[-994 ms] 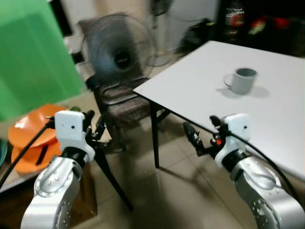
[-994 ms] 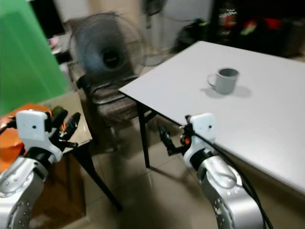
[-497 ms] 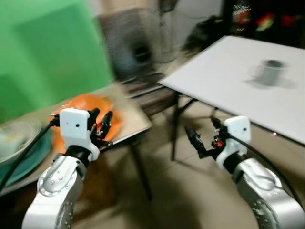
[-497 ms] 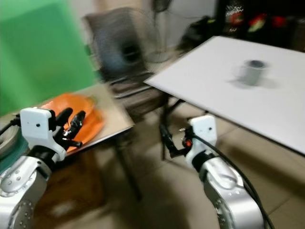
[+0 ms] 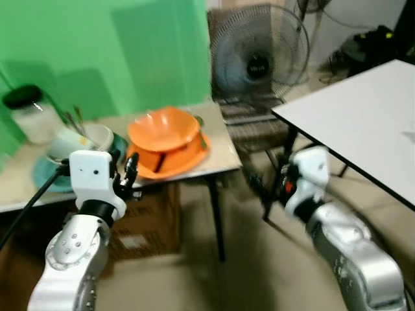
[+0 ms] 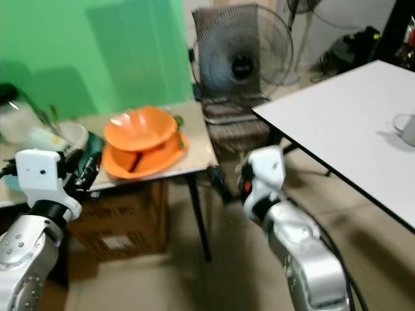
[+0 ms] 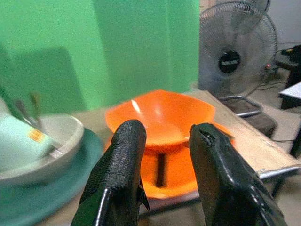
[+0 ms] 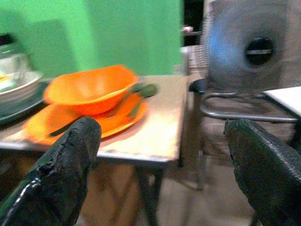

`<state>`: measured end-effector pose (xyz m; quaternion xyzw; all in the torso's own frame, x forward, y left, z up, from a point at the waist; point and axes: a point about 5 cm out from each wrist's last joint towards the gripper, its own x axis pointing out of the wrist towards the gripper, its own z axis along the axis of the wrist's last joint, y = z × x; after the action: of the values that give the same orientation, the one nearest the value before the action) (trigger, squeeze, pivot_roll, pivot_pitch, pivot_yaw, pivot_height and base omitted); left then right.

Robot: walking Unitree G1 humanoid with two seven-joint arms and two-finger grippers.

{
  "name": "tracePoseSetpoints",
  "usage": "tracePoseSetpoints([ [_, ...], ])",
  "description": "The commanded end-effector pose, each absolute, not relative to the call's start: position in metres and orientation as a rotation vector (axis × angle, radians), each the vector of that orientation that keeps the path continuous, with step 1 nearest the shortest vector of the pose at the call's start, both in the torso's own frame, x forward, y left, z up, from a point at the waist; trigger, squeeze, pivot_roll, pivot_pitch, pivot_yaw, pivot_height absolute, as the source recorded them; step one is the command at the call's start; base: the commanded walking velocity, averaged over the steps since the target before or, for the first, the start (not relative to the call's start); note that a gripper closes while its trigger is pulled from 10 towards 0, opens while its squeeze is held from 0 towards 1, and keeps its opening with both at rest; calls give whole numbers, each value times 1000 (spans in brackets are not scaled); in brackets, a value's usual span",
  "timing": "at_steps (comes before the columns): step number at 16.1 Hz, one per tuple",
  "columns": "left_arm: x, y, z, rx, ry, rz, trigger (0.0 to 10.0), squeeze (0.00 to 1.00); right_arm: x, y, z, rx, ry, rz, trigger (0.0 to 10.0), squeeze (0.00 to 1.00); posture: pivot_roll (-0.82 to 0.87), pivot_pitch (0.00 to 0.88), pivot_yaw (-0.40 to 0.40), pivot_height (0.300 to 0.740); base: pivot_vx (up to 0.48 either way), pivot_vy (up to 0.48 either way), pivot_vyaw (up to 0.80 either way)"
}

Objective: Setting the table

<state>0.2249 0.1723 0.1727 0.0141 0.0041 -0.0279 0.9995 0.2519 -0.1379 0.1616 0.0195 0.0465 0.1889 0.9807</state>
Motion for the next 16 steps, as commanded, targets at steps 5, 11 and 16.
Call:
tracePoseSetpoints([
  [5,223,175,173,39,0,-52,10000,0,260,-133,162,63,98,421,10000,0,-15,12,47,740,56,0,0],
  [11,225,175,174,24,0,-61,10000,1000,263,-127,161,63,103,430,10000,0,-19,6,46,740,385,0,0],
  [16,225,176,175,39,-7,-66,10000,1000,264,-125,159,44,103,428,10000,0,-14,1,46,740,427,0,590],
])
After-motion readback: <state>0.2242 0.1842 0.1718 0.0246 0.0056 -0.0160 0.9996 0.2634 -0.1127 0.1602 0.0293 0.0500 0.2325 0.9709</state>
